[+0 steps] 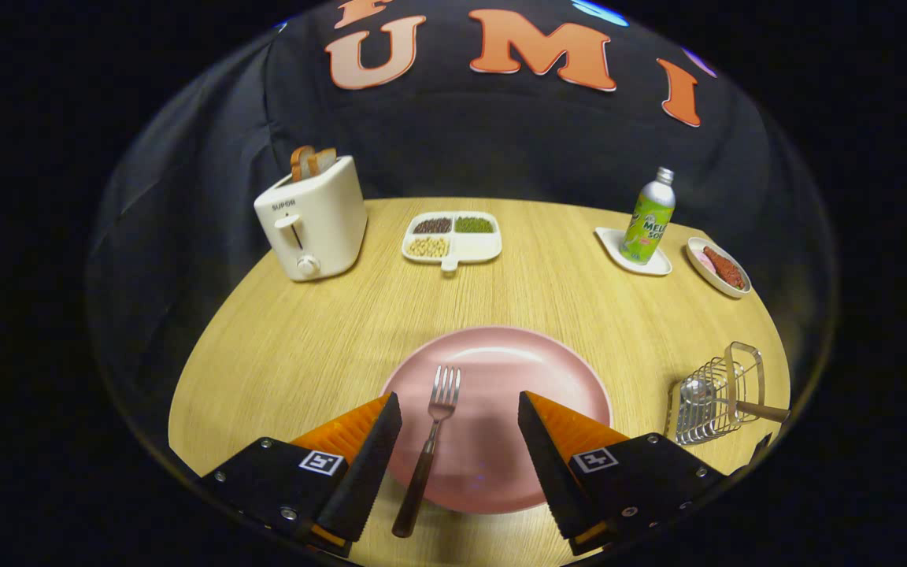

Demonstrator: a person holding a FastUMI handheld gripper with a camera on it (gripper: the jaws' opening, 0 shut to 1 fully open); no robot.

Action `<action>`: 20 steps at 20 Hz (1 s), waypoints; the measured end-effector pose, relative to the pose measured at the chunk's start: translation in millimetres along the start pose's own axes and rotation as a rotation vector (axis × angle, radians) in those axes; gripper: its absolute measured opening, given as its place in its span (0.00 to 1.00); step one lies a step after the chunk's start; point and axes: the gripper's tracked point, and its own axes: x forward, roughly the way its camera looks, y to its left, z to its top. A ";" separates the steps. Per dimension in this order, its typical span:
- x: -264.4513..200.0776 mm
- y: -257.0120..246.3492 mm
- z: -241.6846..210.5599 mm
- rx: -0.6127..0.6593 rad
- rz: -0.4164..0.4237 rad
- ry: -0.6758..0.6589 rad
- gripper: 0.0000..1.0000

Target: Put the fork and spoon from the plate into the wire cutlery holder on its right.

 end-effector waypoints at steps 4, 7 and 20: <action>9.3 1.7 -26.1 -0.043 0.010 0.128 0.82; 14.9 2.5 -39.0 -0.043 0.022 0.212 0.71; 11.2 -11.1 -54.8 0.029 0.031 0.366 0.05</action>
